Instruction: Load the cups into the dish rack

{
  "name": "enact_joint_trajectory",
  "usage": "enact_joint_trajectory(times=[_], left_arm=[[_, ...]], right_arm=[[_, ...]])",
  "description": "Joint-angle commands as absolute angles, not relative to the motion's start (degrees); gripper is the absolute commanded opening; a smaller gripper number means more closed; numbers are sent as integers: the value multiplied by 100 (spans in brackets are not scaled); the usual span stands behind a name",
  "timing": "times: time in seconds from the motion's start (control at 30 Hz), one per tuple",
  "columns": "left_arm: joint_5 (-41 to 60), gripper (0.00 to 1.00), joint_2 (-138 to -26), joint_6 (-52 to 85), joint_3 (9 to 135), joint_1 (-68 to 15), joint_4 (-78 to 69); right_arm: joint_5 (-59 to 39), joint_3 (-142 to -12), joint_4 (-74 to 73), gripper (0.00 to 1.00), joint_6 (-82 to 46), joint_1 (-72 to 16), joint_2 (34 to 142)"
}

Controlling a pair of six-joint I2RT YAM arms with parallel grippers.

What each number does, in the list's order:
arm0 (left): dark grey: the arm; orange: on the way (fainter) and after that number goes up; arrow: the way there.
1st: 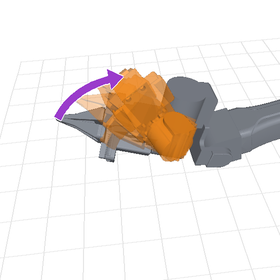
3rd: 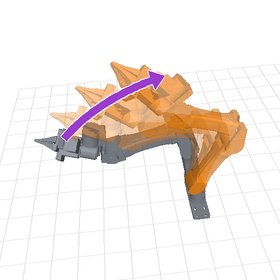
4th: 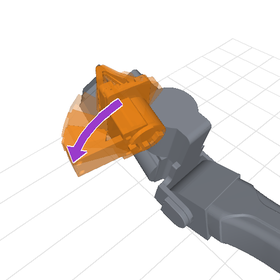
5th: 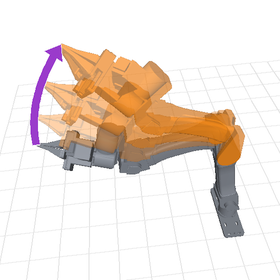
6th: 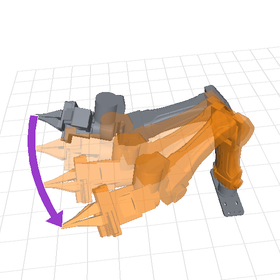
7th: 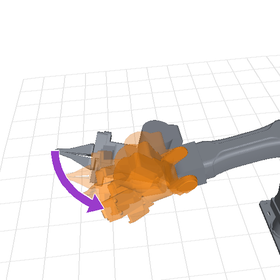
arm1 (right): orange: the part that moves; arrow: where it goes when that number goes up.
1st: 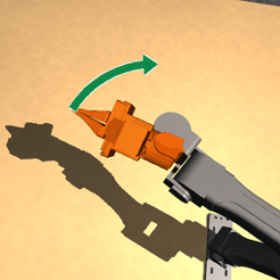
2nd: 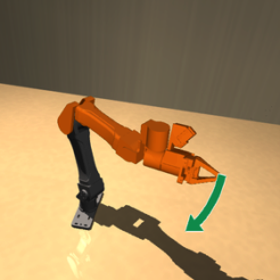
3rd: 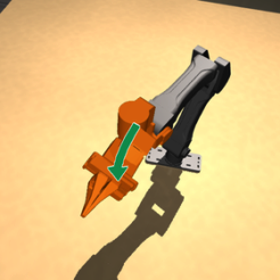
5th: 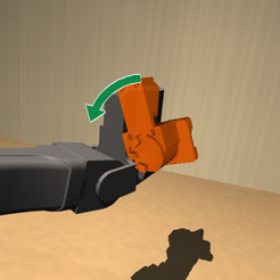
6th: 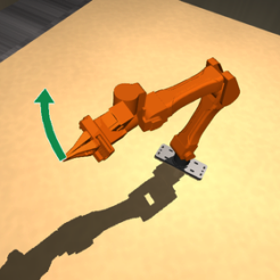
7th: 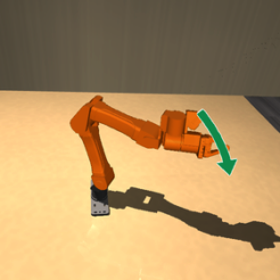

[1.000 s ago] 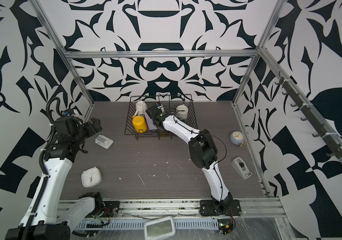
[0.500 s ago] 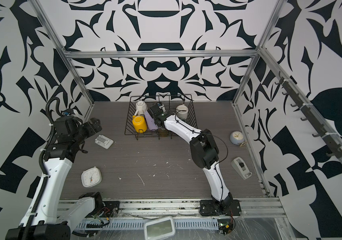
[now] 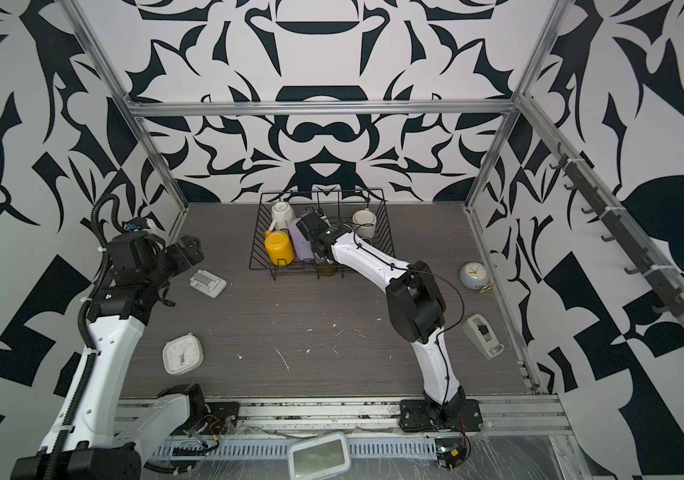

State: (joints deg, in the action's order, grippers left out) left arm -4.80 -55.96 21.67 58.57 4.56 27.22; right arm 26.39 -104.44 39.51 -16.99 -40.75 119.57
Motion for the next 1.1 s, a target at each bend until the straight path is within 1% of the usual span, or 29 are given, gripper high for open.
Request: enact_joint_trajectory(times=[0.0, 0.23, 0.57, 0.63, 0.77, 0.87, 1.07], left_arm=[[-439, 99, -5537, 2232, 5783, 485, 2677], [-431, 99, -5537, 2232, 5783, 499, 2674], [-457, 99, -5514, 2225, 5783, 518, 2672], [-474, 99, -5504, 2224, 5775, 518, 2679], [-470, 99, -5511, 2224, 5774, 521, 2660], [-449, 99, -5519, 2226, 5770, 527, 2655], [-416, 99, -5544, 2241, 5761, 570, 2637]], right_arm=[[2543, -10401, 3981, 68, -1751, -4106, 11648], [2595, -10199, 4004, 68, -1802, -4105, 11455], [2398, -10041, 3754, 70, -1736, -4035, 10717], [2335, -9907, 3651, 71, -1728, -3971, 10512], [1971, -9231, 3195, 73, -1729, -3654, 9860], [1944, -8851, 3132, 73, -1666, -3476, 9536], [1935, -8660, 3552, 71, -1628, -3477, 9640]])
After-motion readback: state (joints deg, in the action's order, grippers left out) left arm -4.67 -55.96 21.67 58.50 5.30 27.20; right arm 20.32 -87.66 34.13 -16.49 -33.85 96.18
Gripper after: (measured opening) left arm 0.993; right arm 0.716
